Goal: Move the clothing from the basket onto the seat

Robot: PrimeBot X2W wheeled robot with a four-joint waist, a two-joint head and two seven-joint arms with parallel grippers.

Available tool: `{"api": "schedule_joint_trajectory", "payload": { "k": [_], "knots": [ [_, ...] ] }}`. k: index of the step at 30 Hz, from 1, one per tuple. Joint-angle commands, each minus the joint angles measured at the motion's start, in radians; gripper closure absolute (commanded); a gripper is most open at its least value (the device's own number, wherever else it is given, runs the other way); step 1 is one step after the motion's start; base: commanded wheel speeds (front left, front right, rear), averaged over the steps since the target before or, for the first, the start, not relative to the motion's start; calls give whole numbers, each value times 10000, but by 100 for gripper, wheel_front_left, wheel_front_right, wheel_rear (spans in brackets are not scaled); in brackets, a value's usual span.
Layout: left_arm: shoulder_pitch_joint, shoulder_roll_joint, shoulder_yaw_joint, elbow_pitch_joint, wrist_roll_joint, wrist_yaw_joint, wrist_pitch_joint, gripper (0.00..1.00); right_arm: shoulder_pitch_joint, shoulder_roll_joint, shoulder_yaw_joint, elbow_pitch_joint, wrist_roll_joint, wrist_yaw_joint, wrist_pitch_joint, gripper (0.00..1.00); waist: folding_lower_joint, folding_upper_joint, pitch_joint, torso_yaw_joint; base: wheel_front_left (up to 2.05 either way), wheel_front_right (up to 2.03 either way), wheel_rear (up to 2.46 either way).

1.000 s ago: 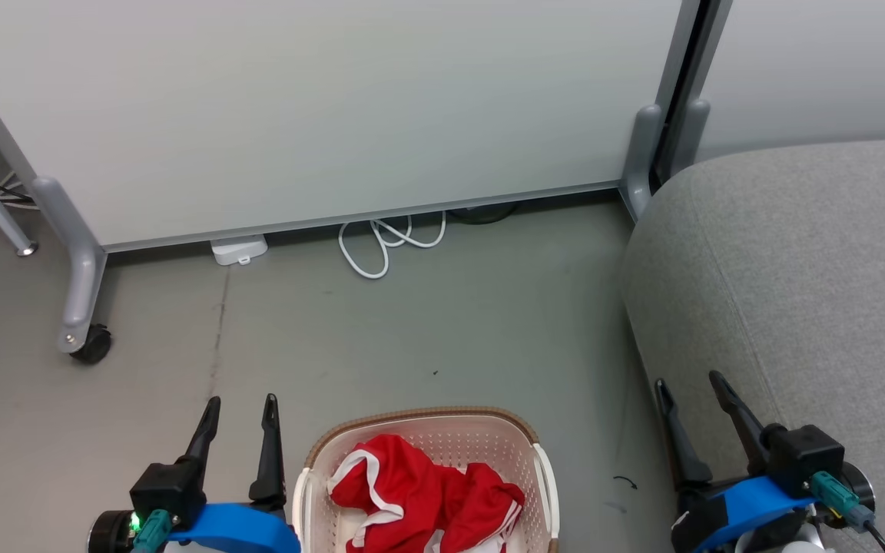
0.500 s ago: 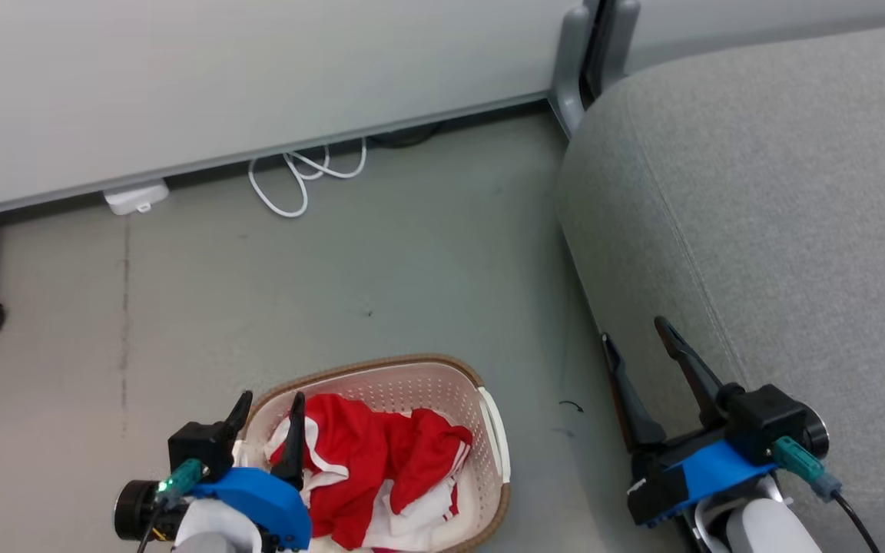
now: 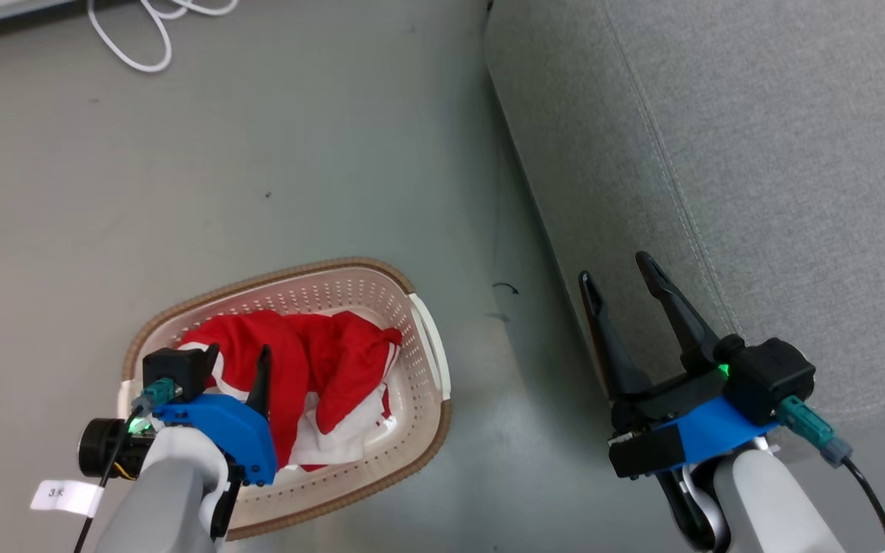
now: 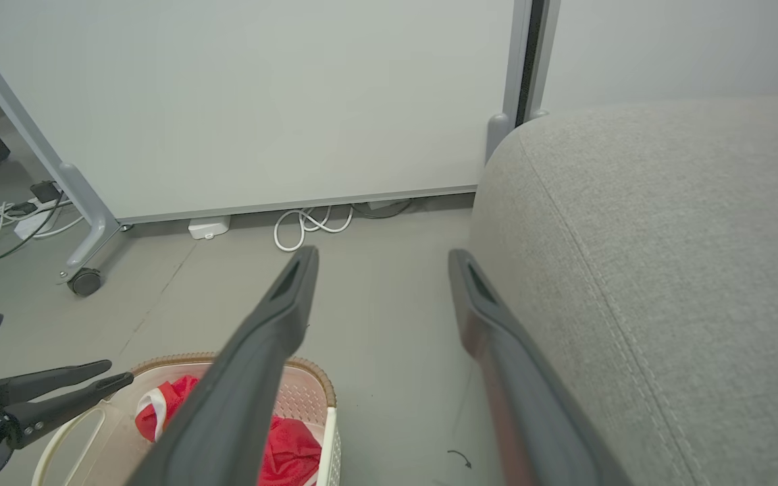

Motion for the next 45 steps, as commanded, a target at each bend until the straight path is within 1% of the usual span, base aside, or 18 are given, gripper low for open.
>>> {"api": "schedule_joint_trajectory", "payload": {
  "k": [1,10,12,16,21,28,31,33,37,45],
  "knots": [
    [-269,119,-64,126,-27,-7,48,0,-279,-19,42,-57,89,5,-48,0,-2,0,707,-473,0,0,0],
    [-1220,514,-239,1285,-138,19,604,0,-588,-18,241,-373,549,5,-91,0,-2,0,1957,-1026,0,0,0],
    [-1405,619,-271,1465,-59,202,639,0,-588,-19,322,-467,680,5,-93,0,-2,0,2144,-1142,0,0,0],
    [-1705,695,-319,1766,-45,407,745,0,-646,-19,453,-606,849,5,-95,0,-2,0,2444,-1321,0,0,0],
    [-1892,778,-313,2117,-104,643,836,0,-603,-19,644,-728,976,5,-96,0,-2,0,2649,-1486,0,0,0],
    [-2127,898,-255,2560,-195,1119,1039,0,-538,-19,739,-797,1050,5,-97,0,-2,0,2848,-1641,0,0,0],
    [-2173,881,-251,2715,-268,1164,1196,0,-514,-19,764,-801,1084,5,-97,0,-2,0,2876,-1673,0,0,0],
    [-2206,861,-267,2774,-298,1188,1209,100,-499,-19,772,-783,1097,5,-97,0,-2,0,2876,-1677,0,0,0],
    [-2251,822,-329,2880,-347,1084,1301,100,-509,-19,809,-743,1128,5,-98,0,-2,0,2846,-1658,0,0,0],
    [-2338,865,-402,3004,-451,999,1139,100,-556,-19,858,-749,1087,5,-98,0,-2,0,2770,-1663,0,0,0]
  ]
}}
